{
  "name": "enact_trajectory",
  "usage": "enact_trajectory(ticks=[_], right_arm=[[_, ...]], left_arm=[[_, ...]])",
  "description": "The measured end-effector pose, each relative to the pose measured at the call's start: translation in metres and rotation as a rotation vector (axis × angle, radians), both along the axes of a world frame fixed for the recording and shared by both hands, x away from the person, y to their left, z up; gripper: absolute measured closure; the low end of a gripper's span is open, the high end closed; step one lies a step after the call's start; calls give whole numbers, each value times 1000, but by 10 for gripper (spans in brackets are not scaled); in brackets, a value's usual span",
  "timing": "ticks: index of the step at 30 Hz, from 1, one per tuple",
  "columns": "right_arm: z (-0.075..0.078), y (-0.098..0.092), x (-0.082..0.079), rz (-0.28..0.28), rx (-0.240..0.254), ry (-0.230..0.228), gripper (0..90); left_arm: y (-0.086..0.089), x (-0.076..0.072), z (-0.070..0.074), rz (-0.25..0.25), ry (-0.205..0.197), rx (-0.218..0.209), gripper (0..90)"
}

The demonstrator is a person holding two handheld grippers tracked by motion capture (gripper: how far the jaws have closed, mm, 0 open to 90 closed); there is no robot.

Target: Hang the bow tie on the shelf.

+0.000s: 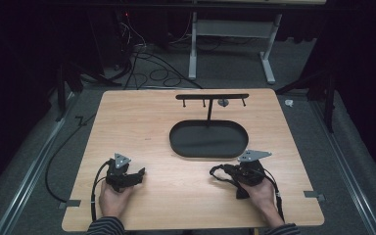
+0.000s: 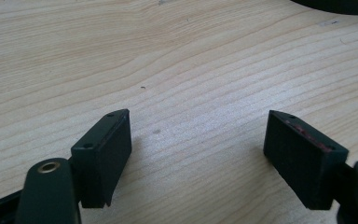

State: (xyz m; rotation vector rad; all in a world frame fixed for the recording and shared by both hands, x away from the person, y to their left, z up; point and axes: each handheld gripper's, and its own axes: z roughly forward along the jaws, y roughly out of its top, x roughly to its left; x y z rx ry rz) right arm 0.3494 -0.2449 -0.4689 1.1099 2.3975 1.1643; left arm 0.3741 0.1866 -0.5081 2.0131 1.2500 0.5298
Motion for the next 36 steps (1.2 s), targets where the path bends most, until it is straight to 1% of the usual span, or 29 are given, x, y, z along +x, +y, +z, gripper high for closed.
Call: enact_trajectory(ticks=[6,8,10,12,14,15,16,20,22,23,25,26,29,31,34,36], right_arm=[[17,-6,3,-42,-13,-50,874],[22,-8,6,-59,-1,-63,874],[28,-9,6,-76,14,-67,874],[33,-9,7,-77,24,-77,874],[38,-8,9,-73,14,-89,874],[38,-8,9,-73,14,-89,874],[41,-8,13,-73,3,-105,873],[47,-7,19,-94,31,-114,874],[52,-7,19,-93,28,-140,874],[53,-7,19,-95,27,-145,874],[57,-9,21,-107,24,-156,874],[58,-11,22,-114,29,-163,874],[62,-15,27,-136,42,-167,874],[64,-16,28,-140,43,-169,874],[73,-20,31,-160,49,-194,876],[76,-22,32,-170,51,-198,875]], left_arm=[[0,-1,0,-2,0,0,237],[1,-1,0,-4,0,0,237],[1,-1,0,-2,0,-1,237],[1,-1,0,-1,0,-1,238],[1,-1,0,-2,0,-1,238],[1,-1,0,-2,0,-1,238],[1,-1,0,-2,0,-1,237],[1,-1,0,1,1,0,239],[1,-1,0,1,1,0,238],[1,-1,0,1,1,0,238],[1,-1,0,1,1,0,238],[1,-1,0,1,1,-1,238],[1,-1,0,1,1,0,238],[1,-1,0,1,1,0,238],[1,-1,0,2,0,-2,238],[1,-1,0,1,-1,-2,238]])
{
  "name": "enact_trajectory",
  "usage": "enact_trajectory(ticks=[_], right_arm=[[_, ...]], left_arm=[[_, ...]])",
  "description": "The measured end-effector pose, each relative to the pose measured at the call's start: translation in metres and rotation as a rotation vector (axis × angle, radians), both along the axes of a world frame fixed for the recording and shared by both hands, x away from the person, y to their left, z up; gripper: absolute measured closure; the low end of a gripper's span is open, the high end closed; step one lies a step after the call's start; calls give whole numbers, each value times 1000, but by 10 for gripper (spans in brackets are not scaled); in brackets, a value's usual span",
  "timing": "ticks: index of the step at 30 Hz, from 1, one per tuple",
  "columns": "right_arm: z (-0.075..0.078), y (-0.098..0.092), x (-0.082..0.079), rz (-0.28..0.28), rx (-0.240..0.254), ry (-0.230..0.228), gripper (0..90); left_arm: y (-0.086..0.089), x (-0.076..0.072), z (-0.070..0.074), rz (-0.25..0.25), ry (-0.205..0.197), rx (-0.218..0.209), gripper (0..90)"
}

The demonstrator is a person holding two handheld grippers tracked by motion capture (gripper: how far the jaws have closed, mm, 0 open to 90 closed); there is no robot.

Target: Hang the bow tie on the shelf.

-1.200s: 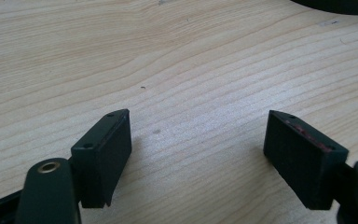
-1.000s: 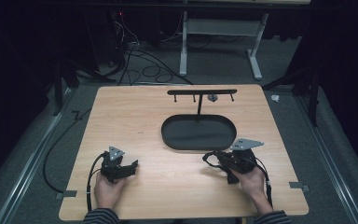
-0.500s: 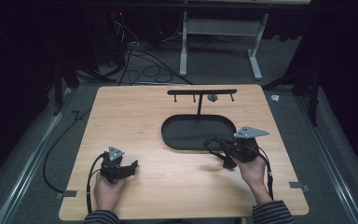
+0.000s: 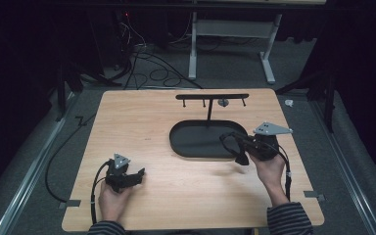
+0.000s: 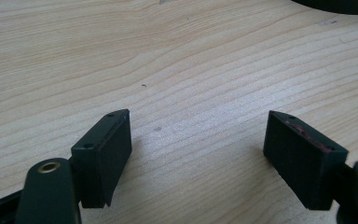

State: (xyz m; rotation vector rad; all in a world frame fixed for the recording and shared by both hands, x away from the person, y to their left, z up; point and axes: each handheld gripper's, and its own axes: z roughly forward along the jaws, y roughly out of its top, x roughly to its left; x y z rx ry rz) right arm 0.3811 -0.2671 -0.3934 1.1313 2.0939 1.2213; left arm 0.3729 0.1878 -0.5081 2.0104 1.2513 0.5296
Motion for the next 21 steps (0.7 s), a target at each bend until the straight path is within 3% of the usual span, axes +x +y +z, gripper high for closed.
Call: enact_trajectory(ticks=[21], right_arm=[[32,-36,28,-132,27,-53,877]], left_arm=[[0,1,0,2,2,1,240]])
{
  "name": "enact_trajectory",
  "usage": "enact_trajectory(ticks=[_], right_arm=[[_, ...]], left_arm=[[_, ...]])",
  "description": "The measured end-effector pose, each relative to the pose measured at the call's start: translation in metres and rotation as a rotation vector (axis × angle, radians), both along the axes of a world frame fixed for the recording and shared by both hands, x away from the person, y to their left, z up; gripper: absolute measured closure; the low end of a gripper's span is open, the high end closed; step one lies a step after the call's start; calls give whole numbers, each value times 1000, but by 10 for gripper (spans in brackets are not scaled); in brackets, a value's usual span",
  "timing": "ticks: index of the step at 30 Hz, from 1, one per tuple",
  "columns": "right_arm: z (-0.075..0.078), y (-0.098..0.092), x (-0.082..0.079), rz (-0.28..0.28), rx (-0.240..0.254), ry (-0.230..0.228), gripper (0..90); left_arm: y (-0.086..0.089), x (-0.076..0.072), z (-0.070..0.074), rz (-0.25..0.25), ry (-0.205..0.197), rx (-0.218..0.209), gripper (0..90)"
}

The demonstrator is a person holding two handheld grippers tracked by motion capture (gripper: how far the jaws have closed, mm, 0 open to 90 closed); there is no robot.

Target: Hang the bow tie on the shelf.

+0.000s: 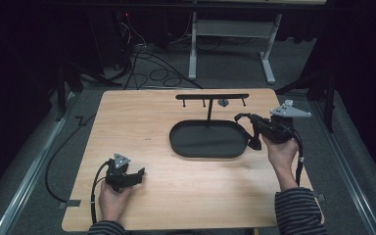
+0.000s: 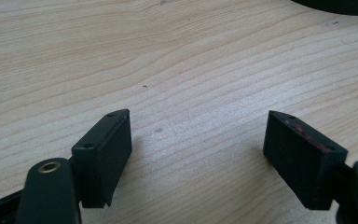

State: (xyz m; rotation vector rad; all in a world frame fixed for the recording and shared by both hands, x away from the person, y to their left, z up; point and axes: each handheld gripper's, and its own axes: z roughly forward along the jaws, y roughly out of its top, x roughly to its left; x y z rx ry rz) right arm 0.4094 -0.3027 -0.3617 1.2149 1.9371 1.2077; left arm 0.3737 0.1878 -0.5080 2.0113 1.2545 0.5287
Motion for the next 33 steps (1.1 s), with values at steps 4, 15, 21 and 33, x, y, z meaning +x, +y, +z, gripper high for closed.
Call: enact_trajectory(ticks=[4,15,21,33], right_arm=[[6,-3,8,-16,-2,-9,877],[11,-5,31,-67,2,-7,875],[7,-5,46,-97,16,14,874],[-4,-3,62,-118,42,62,844]], left_arm=[[0,0,0,3,0,0,240],[0,0,0,4,0,0,240],[0,0,0,3,0,0,240],[0,0,0,4,0,0,239]])
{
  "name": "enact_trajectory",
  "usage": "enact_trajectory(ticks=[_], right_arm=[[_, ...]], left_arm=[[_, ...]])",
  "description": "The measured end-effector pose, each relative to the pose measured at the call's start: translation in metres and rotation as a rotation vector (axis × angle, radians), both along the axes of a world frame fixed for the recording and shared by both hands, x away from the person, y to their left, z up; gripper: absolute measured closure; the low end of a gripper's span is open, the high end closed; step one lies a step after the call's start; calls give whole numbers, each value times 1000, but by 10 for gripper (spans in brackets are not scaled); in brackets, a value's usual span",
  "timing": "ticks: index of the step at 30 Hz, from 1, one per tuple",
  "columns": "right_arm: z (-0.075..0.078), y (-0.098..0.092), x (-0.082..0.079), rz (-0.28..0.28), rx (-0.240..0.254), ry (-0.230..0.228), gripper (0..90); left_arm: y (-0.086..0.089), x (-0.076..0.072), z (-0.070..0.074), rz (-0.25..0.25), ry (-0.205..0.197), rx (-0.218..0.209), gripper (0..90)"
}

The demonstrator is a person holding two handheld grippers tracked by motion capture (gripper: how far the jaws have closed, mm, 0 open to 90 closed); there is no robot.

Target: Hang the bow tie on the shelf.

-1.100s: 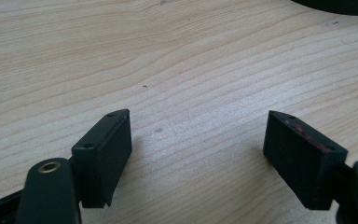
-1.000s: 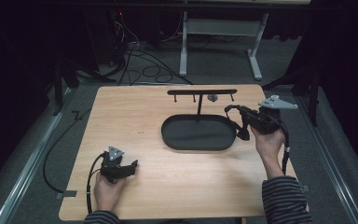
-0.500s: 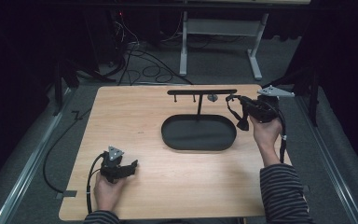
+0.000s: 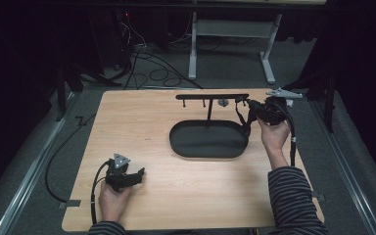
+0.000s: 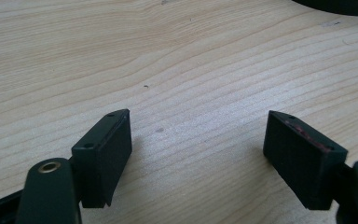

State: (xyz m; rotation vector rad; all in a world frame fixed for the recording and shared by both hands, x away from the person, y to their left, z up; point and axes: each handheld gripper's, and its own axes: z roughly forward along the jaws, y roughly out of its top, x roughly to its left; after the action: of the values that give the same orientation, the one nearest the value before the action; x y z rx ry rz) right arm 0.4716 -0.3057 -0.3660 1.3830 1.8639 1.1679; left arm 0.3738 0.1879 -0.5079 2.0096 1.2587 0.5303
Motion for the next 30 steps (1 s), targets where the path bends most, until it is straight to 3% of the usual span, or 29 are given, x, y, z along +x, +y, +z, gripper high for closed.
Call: enact_trajectory(ticks=[7,15,30], right_arm=[[-3,-2,1,-5,1,24,798],[-3,-3,0,-4,-14,22,696],[2,-11,-14,14,-19,10,588]], left_arm=[[0,0,0,1,-2,-1,240],[0,0,0,3,-2,-1,241],[0,0,0,3,-1,-1,240]])
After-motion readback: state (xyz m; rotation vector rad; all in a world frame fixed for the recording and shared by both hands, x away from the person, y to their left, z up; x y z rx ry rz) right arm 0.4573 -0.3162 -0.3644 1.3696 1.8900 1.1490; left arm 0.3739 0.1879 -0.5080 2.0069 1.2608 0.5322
